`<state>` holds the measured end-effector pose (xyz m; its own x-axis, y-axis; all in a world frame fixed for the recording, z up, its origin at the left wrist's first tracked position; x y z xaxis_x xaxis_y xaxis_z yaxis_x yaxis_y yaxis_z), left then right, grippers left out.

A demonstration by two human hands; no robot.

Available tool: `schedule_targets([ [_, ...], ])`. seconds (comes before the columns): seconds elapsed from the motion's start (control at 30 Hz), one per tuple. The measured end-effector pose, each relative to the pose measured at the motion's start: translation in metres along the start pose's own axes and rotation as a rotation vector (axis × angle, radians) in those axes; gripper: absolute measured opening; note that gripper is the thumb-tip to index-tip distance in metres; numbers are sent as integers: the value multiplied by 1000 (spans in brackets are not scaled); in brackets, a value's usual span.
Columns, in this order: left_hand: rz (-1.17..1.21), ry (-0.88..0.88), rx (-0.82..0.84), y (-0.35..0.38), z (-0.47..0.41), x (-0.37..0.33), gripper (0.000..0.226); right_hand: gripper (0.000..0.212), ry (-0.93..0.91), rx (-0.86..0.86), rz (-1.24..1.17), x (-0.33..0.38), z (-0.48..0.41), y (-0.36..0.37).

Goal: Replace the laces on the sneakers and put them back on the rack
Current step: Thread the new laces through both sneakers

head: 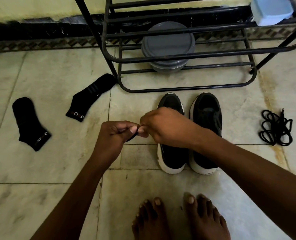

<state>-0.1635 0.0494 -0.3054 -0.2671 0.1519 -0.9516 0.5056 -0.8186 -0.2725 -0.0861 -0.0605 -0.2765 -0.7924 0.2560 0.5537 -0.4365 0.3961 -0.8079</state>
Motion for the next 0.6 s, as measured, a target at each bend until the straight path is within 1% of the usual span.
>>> schedule_targets([
  [0.1,-38,26,30,3,4,3,20,14,35,-59,57,-12,-2,-11],
  [0.23,-184,61,52,12,7,12,17,21,64,-112,84,-21,-1,-16],
  [0.3,-209,79,4,14,7,13,18,24,74,-140,81,-22,0,-17],
  [0.37,-192,52,-117,11,8,13,19,26,97,-165,63,-24,0,-17],
  [0.4,-130,-15,-196,7,9,16,20,28,112,-178,47,-25,-1,-16],
  [0.43,-37,-129,-275,3,10,23,22,31,131,-190,24,-25,-1,-16],
  [0.5,168,-412,-391,-6,11,43,27,34,167,-189,-36,-23,0,-12],
  [0.53,280,-532,-403,-8,10,55,28,34,179,-167,-64,-20,2,-7],
  [0.57,409,-614,-380,-8,6,63,24,32,180,-134,-81,-16,4,-1],
  [0.6,541,-655,-331,-6,2,66,15,30,175,-96,-86,-10,8,7],
])
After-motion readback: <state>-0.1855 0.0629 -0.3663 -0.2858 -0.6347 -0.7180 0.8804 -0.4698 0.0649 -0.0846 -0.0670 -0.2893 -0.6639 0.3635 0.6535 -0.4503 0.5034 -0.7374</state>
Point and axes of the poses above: each hand's wrist, its own z-axis away from the middle knuckle, its own y-axis out of the palm, x = y × z, the point moved 7 cm from there along -z, towards the middle knuckle, and after that the axes turned 14 degrees about -x, right-handed, at the moved point
